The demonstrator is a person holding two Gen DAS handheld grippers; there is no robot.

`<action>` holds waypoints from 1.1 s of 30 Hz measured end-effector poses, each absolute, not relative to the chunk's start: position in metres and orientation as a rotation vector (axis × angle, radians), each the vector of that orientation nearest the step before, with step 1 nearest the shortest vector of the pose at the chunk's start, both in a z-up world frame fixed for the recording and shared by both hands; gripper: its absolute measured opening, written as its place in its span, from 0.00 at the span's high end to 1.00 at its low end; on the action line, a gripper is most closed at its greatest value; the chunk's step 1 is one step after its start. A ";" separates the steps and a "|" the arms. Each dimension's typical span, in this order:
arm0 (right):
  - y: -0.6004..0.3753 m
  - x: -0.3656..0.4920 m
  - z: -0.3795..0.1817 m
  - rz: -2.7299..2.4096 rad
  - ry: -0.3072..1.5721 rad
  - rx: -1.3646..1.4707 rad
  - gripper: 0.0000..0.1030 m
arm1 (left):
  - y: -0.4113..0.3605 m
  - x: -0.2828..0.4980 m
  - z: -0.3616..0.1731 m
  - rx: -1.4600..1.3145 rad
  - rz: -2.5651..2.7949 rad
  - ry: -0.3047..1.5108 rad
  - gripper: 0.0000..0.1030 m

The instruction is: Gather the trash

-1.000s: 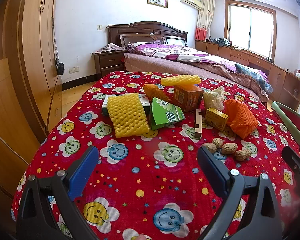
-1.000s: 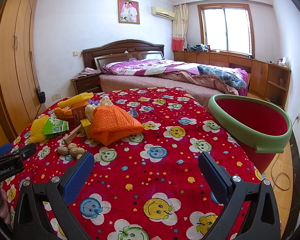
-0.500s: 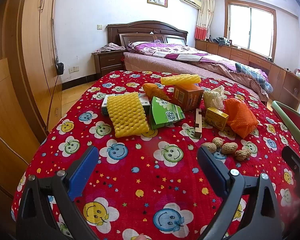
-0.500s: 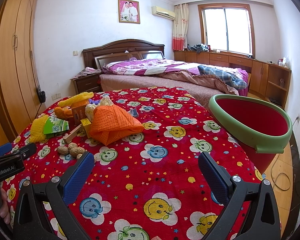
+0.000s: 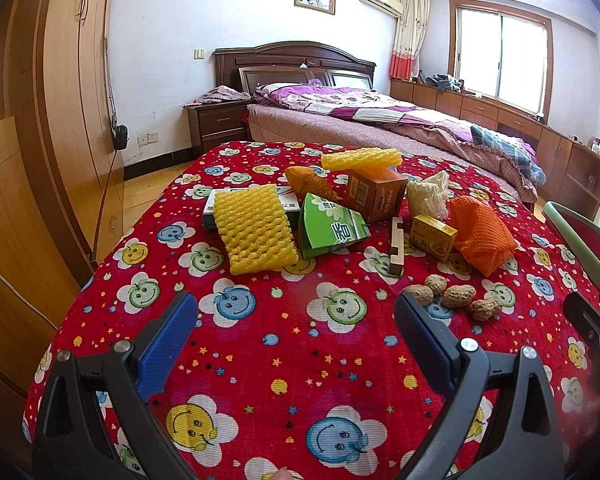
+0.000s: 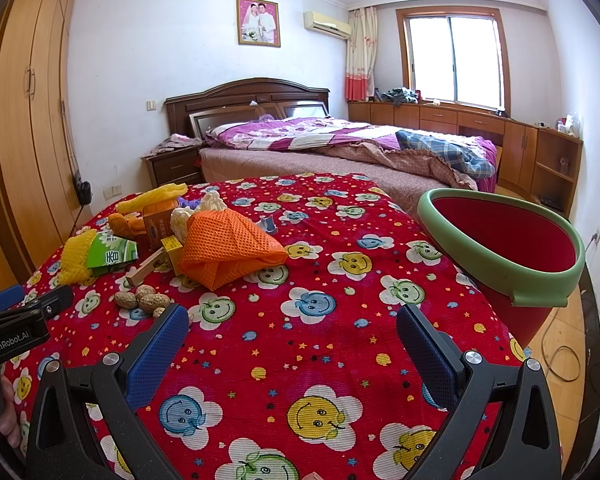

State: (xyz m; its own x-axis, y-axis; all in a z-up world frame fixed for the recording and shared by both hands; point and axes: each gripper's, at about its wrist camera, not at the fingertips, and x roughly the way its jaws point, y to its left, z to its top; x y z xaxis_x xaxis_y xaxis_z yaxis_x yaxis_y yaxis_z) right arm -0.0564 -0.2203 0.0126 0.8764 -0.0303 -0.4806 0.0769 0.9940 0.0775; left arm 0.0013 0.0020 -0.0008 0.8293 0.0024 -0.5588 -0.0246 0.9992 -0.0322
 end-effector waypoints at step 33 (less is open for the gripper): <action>-0.208 0.050 0.023 0.089 0.772 0.159 0.00 | 0.048 0.110 -0.002 -0.172 0.042 0.805 0.14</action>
State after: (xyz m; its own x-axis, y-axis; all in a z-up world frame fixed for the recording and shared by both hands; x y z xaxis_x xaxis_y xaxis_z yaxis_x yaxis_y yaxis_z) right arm 0.0505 -0.2079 0.0230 0.7133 0.1379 -0.6872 -0.0212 0.9842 0.1755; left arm 0.1098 0.0484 -0.0024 0.6934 -0.0283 -0.7200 -0.1025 0.9852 -0.1375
